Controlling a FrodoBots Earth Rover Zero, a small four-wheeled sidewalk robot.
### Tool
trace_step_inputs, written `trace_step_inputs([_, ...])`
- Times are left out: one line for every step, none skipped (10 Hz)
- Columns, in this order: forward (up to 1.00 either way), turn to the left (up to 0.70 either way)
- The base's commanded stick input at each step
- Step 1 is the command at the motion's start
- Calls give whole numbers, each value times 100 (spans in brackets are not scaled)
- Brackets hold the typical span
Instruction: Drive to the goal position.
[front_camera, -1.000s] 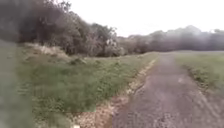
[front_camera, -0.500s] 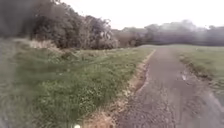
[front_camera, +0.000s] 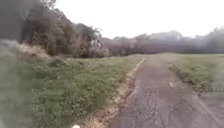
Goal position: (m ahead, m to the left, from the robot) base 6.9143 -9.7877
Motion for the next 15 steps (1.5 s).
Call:
trace_step_inputs([0, -70])
trace_step_inputs([0, -70])
trace_step_inputs([0, -70])
trace_step_inputs([0, -64])
trace_step_inputs([0, -59])
trace_step_inputs([0, -35])
trace_step_inputs([0, -9])
trace_step_inputs([0, -33])
trace_step_inputs([0, -57])
trace_step_inputs([0, -70])
trace_step_inputs([0, -70])
trace_step_inputs([0, -70])
trace_step_inputs([0, -70])
trace_step_inputs([0, -6])
trace_step_inputs([0, -37])
